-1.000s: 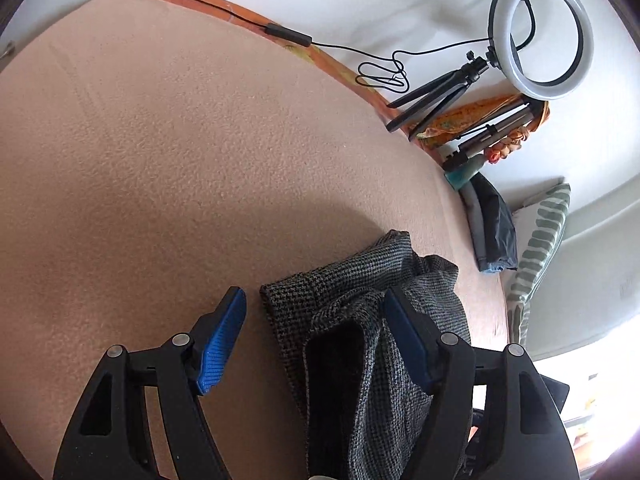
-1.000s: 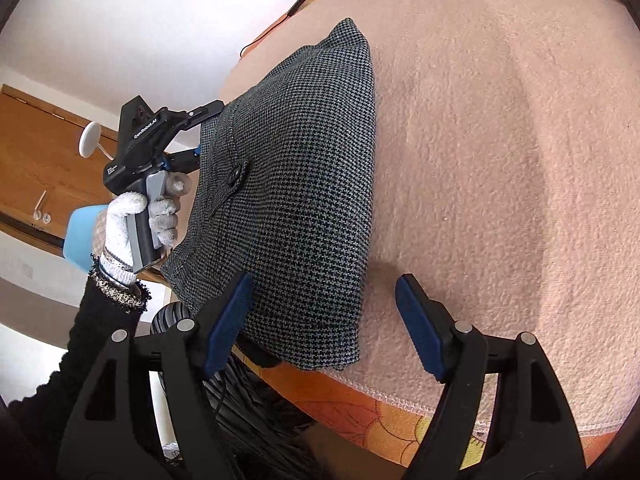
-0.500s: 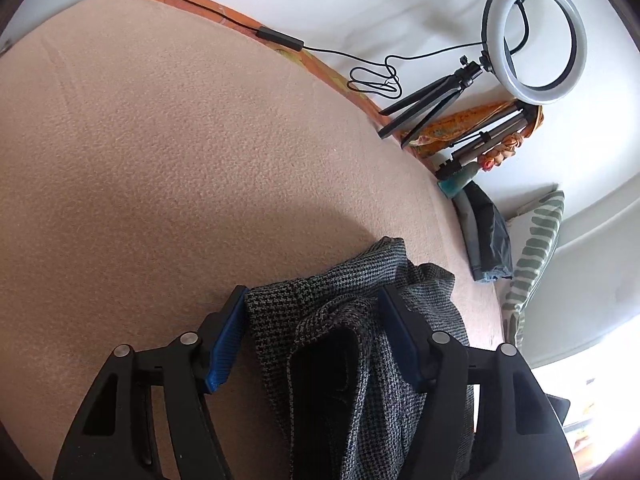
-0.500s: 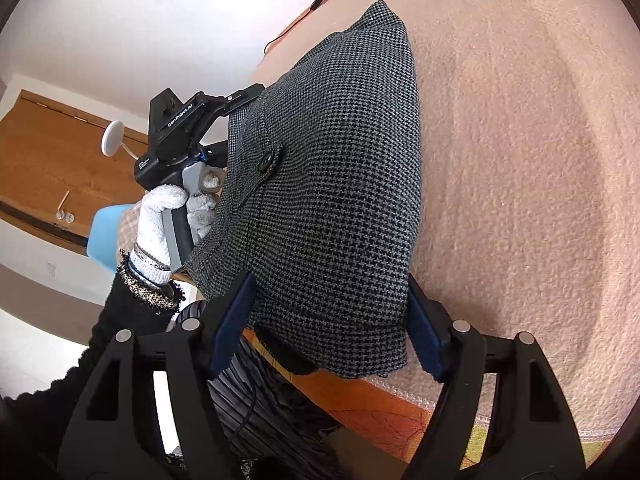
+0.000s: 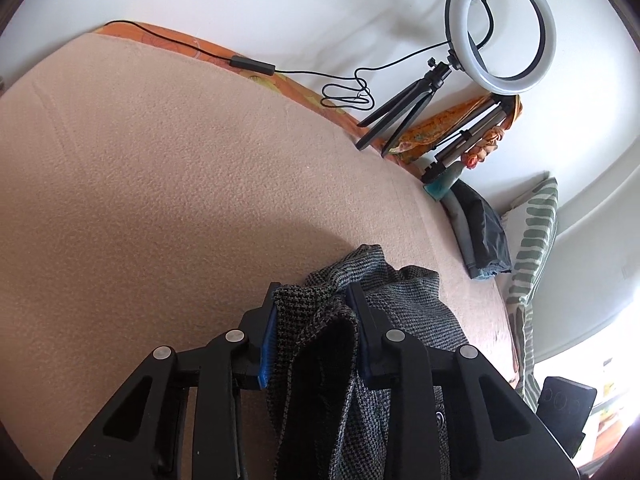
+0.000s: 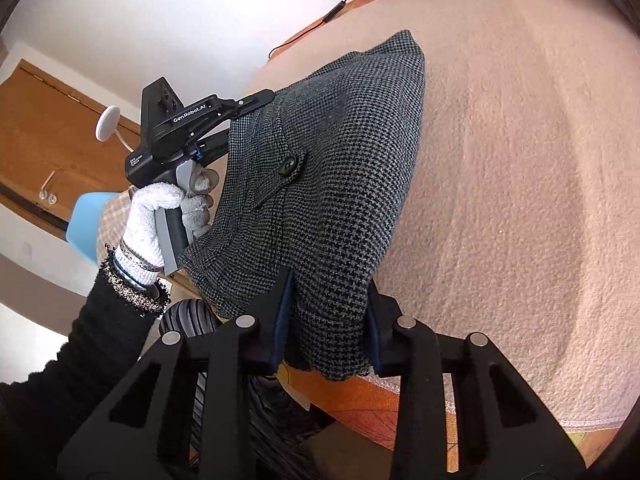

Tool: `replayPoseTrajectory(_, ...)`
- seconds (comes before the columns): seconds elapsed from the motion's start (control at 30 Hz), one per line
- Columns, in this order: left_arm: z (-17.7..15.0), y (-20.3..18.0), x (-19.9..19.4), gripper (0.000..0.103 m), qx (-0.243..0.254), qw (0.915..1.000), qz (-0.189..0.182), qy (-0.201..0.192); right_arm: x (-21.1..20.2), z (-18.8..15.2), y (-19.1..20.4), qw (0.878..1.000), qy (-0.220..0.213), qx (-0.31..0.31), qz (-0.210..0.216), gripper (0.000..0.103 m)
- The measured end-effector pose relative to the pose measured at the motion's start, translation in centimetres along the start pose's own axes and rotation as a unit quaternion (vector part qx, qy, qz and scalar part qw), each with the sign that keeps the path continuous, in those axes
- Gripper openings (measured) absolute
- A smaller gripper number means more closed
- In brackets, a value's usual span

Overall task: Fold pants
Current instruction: 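Lift the folded shorts off the bed with both grippers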

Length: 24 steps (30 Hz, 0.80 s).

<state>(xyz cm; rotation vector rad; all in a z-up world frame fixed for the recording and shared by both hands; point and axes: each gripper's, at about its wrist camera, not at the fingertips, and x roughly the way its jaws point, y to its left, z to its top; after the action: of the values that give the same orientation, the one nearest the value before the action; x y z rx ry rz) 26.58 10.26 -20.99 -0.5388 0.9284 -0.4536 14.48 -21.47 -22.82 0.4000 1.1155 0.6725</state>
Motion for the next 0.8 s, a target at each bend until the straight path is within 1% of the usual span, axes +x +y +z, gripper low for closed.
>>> replayPoseTrajectory(0.2,0.2,-1.6,-1.2,0.026,0.018,0.9997,-0.004,-0.013,-1.4,0.9,1.3,0.998,-0.018,-0.048,-0.024,0.030)
replayPoseTrajectory(0.23,0.2,-1.9,-1.4,0.024,0.021,0.9996,-0.006,-0.016,-1.7,1.0,1.5,0.998,-0.021,-0.056,-0.029,0.030)
replayPoseTrajectory(0.3,0.4,-2.7,-1.8,0.016,0.028,0.9993,-0.015,-0.021,-2.6,1.2,2.3,0.996,-0.027,-0.073,-0.039,0.030)
replayPoseTrajectory(0.37,0.5,-3.6,-1.8,0.015,0.043,0.9987,-0.020,-0.021,-3.5,1.5,2.8,0.995,-0.032,-0.085,-0.047,0.030)
replayPoseTrajectory(0.43,0.5,-4.1,-1.2,0.015,0.049,0.9987,-0.011,-0.012,-4.2,2.0,2.8,0.994,-0.030,-0.085,-0.053,0.029)
replayPoseTrajectory(0.5,0.4,-4.0,-0.3,0.015,0.040,0.9990,-0.020,0.000,-4.1,2.1,2.2,0.996,-0.026,-0.070,-0.054,0.029)
replayPoseTrajectory(0.53,0.3,-3.8,0.3,0.015,0.034,0.9992,-0.017,0.006,-4.0,2.1,1.8,0.996,-0.024,-0.061,-0.054,0.029)
replayPoseTrajectory(0.63,-0.2,-3.1,1.5,0.017,0.018,0.9996,-0.018,0.016,-3.7,1.7,0.8,0.998,-0.014,-0.043,-0.048,0.029)
replayPoseTrajectory(0.7,-0.4,-2.7,2.0,0.024,0.012,0.9997,0.006,0.020,-3.5,1.5,0.2,0.998,-0.010,-0.033,-0.045,0.030)
replayPoseTrajectory(0.77,-0.3,-2.1,2.0,0.028,0.002,0.9998,0.003,0.018,-3.5,1.4,0.0,0.999,-0.010,-0.031,-0.042,0.030)
replayPoseTrajectory(0.8,-0.2,-2.0,1.9,0.035,0.002,0.9999,0.004,0.015,-3.6,1.3,0.0,0.999,-0.009,-0.031,-0.040,0.030)
